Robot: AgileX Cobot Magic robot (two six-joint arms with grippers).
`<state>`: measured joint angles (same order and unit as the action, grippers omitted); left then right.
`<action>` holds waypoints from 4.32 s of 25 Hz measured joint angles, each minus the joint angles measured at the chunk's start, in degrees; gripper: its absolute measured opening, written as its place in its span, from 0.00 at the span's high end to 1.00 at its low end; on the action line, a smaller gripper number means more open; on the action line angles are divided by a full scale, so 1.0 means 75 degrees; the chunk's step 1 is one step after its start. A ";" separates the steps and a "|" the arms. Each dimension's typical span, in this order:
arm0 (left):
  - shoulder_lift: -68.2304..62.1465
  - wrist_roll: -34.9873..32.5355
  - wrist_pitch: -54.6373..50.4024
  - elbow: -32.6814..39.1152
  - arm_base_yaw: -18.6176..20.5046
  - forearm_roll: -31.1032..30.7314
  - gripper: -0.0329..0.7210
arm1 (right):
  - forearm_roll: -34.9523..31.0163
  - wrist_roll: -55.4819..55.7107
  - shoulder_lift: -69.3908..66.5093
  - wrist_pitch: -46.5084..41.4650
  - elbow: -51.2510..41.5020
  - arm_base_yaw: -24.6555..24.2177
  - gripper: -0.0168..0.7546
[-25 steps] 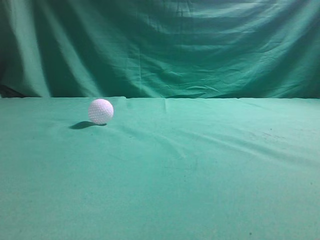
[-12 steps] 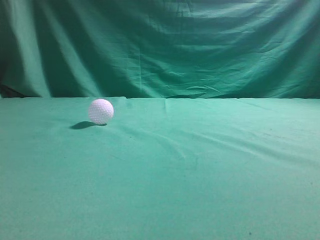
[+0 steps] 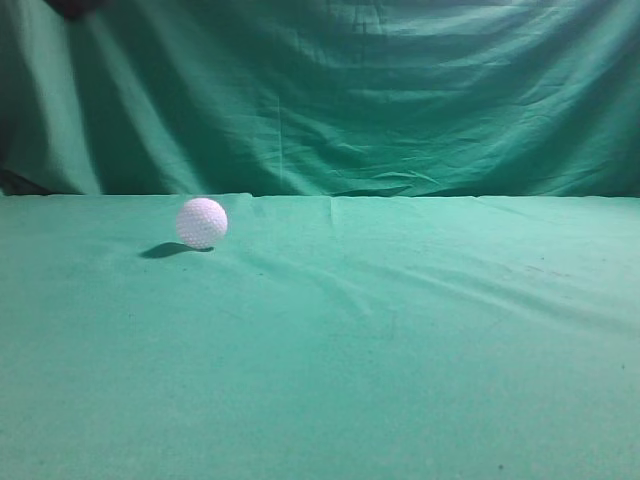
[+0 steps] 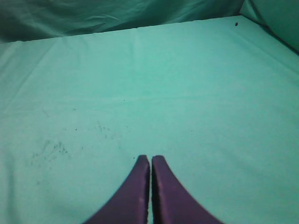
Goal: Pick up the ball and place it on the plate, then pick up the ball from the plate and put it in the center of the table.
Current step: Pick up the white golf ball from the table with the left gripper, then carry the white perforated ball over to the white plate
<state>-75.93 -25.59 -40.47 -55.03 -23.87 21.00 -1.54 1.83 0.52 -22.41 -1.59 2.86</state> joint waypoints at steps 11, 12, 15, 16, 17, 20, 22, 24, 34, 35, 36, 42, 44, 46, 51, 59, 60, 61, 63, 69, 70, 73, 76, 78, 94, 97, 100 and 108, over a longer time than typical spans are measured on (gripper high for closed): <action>-0.2833 0.0793 0.0245 -0.1850 -0.0504 -0.1158 0.84 | 0.0000 0.0000 0.0000 0.0000 0.0000 0.0000 0.98; -0.3037 0.0849 0.0253 -0.1963 -0.0504 -0.1158 0.78 | 0.0000 0.0000 0.0000 0.0000 0.0000 0.0000 0.98; -0.3486 0.1261 0.0353 -0.2231 -0.0504 -0.1258 0.50 | 0.0000 0.0000 0.0000 0.0000 0.0000 0.0000 0.98; -0.3588 0.1344 0.0389 -0.2279 -0.0504 -0.1333 0.40 | 0.0000 0.0000 0.0000 0.0000 0.0000 0.0000 0.98; -0.3696 0.1400 0.0427 -0.2322 -0.0504 -0.1369 0.30 | 0.0000 0.0000 0.0000 0.0000 0.0000 0.0000 0.98; -0.3931 0.1463 0.0477 -0.2343 -0.0504 -0.1576 0.10 | 0.0000 0.0000 0.0000 0.0000 0.0000 0.0000 0.98; -0.4057 0.1676 0.0618 -0.2375 -0.0504 -0.1850 0.10 | 0.0000 0.0000 0.0000 0.0000 0.0000 0.0000 0.98; -0.4187 0.1869 0.0875 -0.2405 -0.0504 -0.2122 0.10 | 0.0000 0.0000 0.0000 0.0000 0.0000 0.0000 0.98; -0.4911 0.1973 0.1273 -0.2704 -0.0504 -0.2361 0.16 | 0.0000 0.0000 0.0000 0.0000 0.0000 0.0000 0.98; -0.4974 0.1973 0.1273 -0.2722 -0.0504 -0.2377 0.16 | 0.0000 0.0000 0.0000 0.0000 0.0000 0.0000 0.98; -0.5045 0.1973 0.1273 -0.2738 -0.0504 -0.2392 0.16 | 0.0000 0.0000 0.0000 0.0000 0.0000 0.0000 0.98; -0.5126 0.1990 0.1273 -0.2774 -0.0504 -0.2459 0.42 | 0.0000 0.0000 0.0000 0.0000 0.0000 0.0000 0.98; -0.5126 0.1990 0.1288 -0.2788 -0.0517 -0.2494 0.56 | 0.0000 0.0000 0.0000 0.0000 0.0000 0.0000 0.98; -0.5126 0.1990 0.1253 -0.2841 -0.0515 -0.2530 0.56 | 0.0000 0.0000 0.0000 0.0000 0.0000 0.0000 0.98; -0.4900 0.2204 0.0443 -0.3397 -0.0515 -0.2562 0.56 | 0.0000 0.0000 0.0000 0.0000 0.0000 0.0000 0.98; -0.2799 0.2967 -0.0967 -0.3397 0.0176 -0.2800 0.56 | 0.0000 0.0000 0.0000 0.0000 0.0000 0.0000 0.98; -0.2526 0.2968 -0.0998 -0.3203 0.0419 -0.2801 0.56 | 0.0000 0.0000 0.0000 0.0000 0.0000 0.0000 0.98; -0.2267 0.2986 -0.0998 -0.2949 0.0654 -0.2801 0.56 | 0.0000 0.0000 0.0000 0.0000 0.0000 0.0000 0.98; -0.1853 0.3108 -0.0921 -0.2381 0.1316 -0.2859 0.56 | 0.0000 0.0000 0.0000 0.0000 0.0000 0.0000 0.98; -0.1369 0.3395 -0.0649 -0.0766 0.3214 -0.3115 0.56 | 0.0000 0.0000 0.0000 0.0000 0.0000 0.0000 0.98; -0.1369 0.3395 -0.0581 -0.0593 0.3482 -0.3129 0.56 | 0.0000 0.0000 0.0000 0.0000 0.0000 0.0000 0.98; -0.1406 0.3427 -0.0323 -0.0379 0.4051 -0.3129 0.56 | 0.0000 0.0000 0.0000 0.0000 0.0000 0.0000 0.98; -0.1686 0.3419 0.0094 -0.0366 0.4210 -0.3290 0.56 | 0.0000 0.0000 0.0000 0.0000 0.0000 0.0000 0.98; -0.1986 0.3419 0.0451 -0.0366 0.4210 -0.3397 0.56 | 0.0000 0.0000 0.0000 0.0000 0.0000 0.0000 0.98; -0.3026 0.3431 0.2049 -0.0381 0.4210 -0.3400 0.28 | 0.0000 0.0000 0.0000 0.0000 0.0000 0.0000 0.98; -0.3026 0.3431 0.2035 -0.0505 0.4210 -0.2825 0.10 | 0.0000 0.0000 0.0000 0.0000 0.0000 0.0000 0.98; -0.2946 0.3417 0.1900 -0.0906 0.4210 -0.1888 0.20 | 0.0000 0.0000 0.0000 0.0000 0.0000 0.0000 0.98; -0.2403 0.3075 -0.0428 -0.2708 0.4210 -0.0786 0.90 | 0.0000 0.0000 0.0000 0.0000 0.0000 0.0000 0.98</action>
<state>-93.95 -2.53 -43.67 -75.34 7.71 15.10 -1.54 1.83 0.52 -22.41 -1.59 2.86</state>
